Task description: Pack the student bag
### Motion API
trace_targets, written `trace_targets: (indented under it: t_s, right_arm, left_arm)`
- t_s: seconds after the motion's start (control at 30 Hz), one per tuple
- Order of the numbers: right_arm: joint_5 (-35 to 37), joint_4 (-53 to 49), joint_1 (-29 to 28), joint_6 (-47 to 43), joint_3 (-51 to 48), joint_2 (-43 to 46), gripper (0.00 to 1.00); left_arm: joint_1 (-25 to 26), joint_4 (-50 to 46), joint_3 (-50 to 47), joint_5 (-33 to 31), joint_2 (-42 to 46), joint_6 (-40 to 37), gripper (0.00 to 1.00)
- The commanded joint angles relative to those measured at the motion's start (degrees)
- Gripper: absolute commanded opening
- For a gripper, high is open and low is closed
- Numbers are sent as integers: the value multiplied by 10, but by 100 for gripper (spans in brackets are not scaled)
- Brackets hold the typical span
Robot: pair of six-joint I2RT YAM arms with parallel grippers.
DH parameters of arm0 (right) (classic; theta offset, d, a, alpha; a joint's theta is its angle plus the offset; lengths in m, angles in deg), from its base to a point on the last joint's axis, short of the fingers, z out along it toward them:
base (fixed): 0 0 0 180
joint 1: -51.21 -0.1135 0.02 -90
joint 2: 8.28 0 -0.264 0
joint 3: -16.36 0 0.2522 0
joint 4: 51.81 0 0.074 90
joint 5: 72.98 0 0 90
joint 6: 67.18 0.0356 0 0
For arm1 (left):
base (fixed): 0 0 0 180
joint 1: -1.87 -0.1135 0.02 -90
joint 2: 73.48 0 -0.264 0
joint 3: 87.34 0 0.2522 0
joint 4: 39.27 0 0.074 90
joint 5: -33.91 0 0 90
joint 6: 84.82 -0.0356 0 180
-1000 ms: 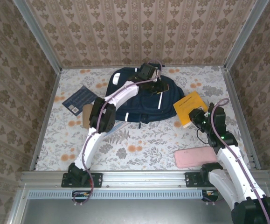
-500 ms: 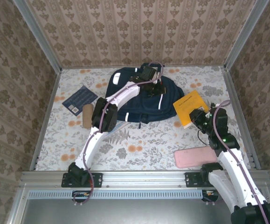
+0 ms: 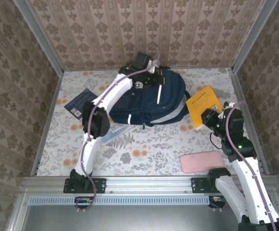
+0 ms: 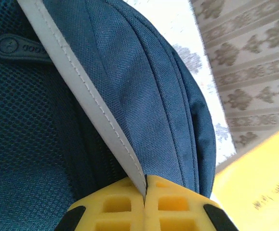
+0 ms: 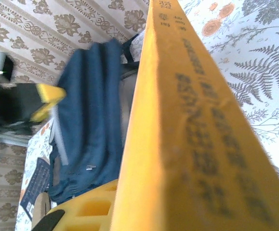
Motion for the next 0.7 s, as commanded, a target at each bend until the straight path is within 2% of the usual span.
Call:
trace_targets:
  t_s: [0.0,0.1,0.27,0.33,0.5,0.67]
  right_arm:
    - [16,17,5,-15,27,-6,0]
    - [-31,50,9,-8,23,-29,0]
    - [-221,191,27,60,1,-104,0]
    - [-273,254,27,97,-8,-136,0]
    - [-370,373,24,171,-9,-216,2]
    - [-426,442,3,217,13,-300,3]
  left_arm:
    - [-8,-15,-10,61,86,-31,0]
    - [-16,-27,-27,84,119,-29,0]
    - [-32,-36,-59,113,174,-45,0]
    - [-44,-32,-76,135,190,-48,0]
    - [-77,41,-127,221,214,4,0]
    - [-85,96,-153,256,229,47,0]
